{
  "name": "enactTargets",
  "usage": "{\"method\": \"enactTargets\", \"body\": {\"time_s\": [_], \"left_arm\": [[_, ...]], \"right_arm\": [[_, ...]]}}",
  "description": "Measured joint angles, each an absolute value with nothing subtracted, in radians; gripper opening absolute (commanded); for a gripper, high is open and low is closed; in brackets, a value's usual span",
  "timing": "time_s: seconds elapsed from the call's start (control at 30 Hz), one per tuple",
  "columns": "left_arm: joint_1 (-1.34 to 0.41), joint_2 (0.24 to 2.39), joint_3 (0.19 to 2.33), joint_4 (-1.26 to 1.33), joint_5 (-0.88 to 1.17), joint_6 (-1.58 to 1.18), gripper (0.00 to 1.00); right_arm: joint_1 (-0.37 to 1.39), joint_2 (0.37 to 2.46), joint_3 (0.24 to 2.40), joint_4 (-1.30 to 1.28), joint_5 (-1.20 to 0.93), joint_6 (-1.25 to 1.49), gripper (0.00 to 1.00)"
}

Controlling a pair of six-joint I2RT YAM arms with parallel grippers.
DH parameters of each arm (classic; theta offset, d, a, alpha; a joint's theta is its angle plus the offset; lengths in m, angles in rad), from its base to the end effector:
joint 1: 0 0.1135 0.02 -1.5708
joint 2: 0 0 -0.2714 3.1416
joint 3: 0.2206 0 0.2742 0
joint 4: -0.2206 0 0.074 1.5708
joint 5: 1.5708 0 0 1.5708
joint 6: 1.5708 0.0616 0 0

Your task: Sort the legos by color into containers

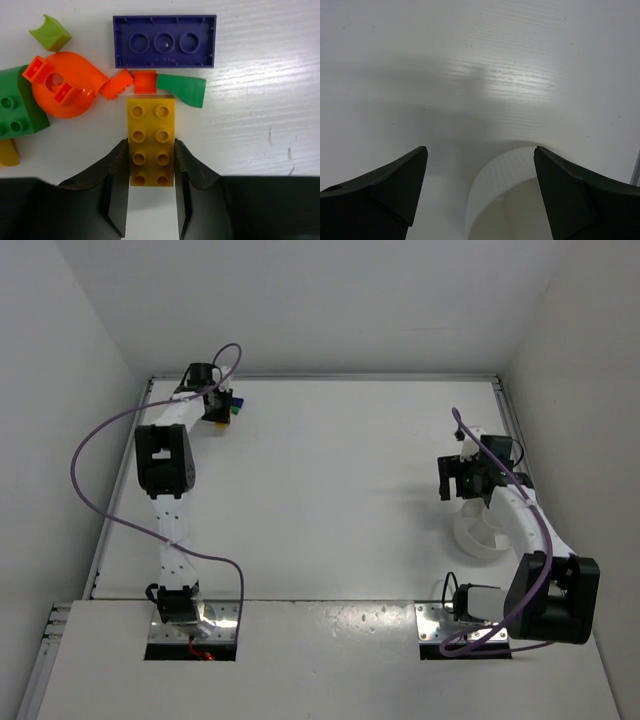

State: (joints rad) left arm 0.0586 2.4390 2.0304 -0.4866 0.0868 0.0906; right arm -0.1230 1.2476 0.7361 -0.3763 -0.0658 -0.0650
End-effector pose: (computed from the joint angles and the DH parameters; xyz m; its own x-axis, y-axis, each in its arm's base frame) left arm 0.5805 0.0287 0.1320 -0.7762 0.0448 -0.6289 0.0663 0.9977 -0.0108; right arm 0.2803 -0.0306 0.1871 -0.7735 0.0303 -0.6331 0.0311 0.9995 0.0099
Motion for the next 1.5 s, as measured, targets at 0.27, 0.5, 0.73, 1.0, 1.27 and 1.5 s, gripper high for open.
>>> {"method": "enactTargets", "body": {"time_s": [0.27,0.5,0.73,1.0,1.27,1.5], "left_arm": [[0.06,2.248,1.708,-0.389,0.143,0.128,0.06],[0.012,1.838,1.236,-0.412,0.318,0.189,0.04],[-0.269,1.41,1.063,-0.394,0.408,0.185,0.03],[-0.489,1.291,1.078,-0.398,0.436,0.081,0.03],[-0.641,1.36,1.197,-0.429,0.458,0.046,0.03],[-0.704,1.483,1.317,-0.434,0.473,0.015,0.02]], "right_arm": [[-0.114,1.212,0.864,-0.537,-0.206,-0.085,0.61],[-0.114,1.193,1.155,-0.771,-0.532,-0.109,0.61],[-0.112,1.295,1.169,-0.926,-0.893,-0.095,0.57],[-0.107,1.384,1.154,-0.945,-1.124,0.021,0.57],[-0.027,1.46,1.216,-0.847,-1.177,0.18,0.56],[0.047,1.46,1.211,-0.743,-1.151,0.289,0.56]]}}
